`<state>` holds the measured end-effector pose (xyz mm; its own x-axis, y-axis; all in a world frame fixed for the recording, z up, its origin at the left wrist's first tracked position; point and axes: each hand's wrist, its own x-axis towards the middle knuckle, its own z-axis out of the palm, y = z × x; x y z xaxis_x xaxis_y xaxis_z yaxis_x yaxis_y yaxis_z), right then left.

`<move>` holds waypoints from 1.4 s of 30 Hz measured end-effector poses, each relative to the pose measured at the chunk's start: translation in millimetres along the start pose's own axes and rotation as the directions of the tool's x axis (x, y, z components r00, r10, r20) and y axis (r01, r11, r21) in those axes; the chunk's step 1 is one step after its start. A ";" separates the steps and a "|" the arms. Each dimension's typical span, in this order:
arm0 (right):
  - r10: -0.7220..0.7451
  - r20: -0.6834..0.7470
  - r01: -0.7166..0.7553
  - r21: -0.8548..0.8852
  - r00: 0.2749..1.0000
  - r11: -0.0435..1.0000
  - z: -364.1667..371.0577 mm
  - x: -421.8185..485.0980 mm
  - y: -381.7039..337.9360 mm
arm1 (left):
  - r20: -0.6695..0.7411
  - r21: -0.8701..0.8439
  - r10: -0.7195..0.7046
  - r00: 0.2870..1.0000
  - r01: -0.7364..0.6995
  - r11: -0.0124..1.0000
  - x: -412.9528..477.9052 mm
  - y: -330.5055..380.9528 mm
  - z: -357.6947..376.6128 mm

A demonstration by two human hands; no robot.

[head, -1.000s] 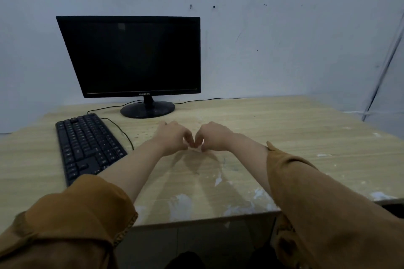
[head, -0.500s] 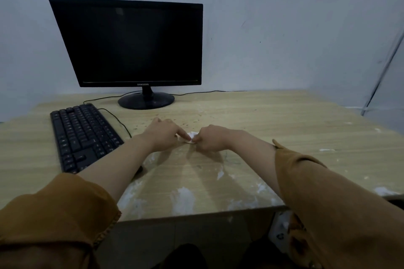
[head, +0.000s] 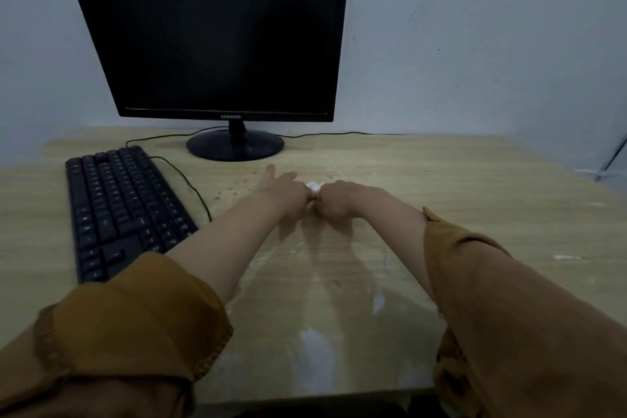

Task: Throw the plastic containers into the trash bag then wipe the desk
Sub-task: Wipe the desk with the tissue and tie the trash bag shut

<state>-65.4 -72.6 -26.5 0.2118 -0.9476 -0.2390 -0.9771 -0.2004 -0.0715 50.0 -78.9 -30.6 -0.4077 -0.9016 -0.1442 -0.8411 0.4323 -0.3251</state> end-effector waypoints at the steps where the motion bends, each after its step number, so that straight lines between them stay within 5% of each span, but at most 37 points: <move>1: 0.005 -0.004 -0.005 0.002 1.000 1.000 -1.0 6.4 2.8 | 0.022 -0.003 -0.016 1.000 0.016 1.000 7.4 0.6 -2.4; 7: 0.044 0.006 -0.044 0.007 0.999 0.999 -12.7 44.8 23.2 | 0.129 0.032 -0.038 0.991 0.034 0.999 55.5 4.8 -17.0; 23: 0.073 -0.050 -0.070 0.057 0.996 0.996 -32.8 107.6 75.5 | 0.078 0.041 -0.108 0.991 0.105 0.994 140.2 -2.3 -26.5; 37: 0.059 -0.117 -0.067 -0.064 0.991 0.996 -12.9 59.9 58.1 | 0.073 -0.043 -0.077 0.994 0.080 0.996 86.9 20.5 -25.7; 42: -0.008 -0.071 0.004 -0.047 0.997 0.999 -7.0 15.7 47.7 | 0.057 0.062 -0.026 0.998 0.022 0.998 45.1 31.2 -25.4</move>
<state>-108.8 -98.8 -26.9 0.2173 -0.9613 -0.1694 -0.9760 -0.2159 -0.0269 -3.7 -105.8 -23.6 -0.3647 -0.9118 -0.1889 -0.8265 0.4104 -0.3854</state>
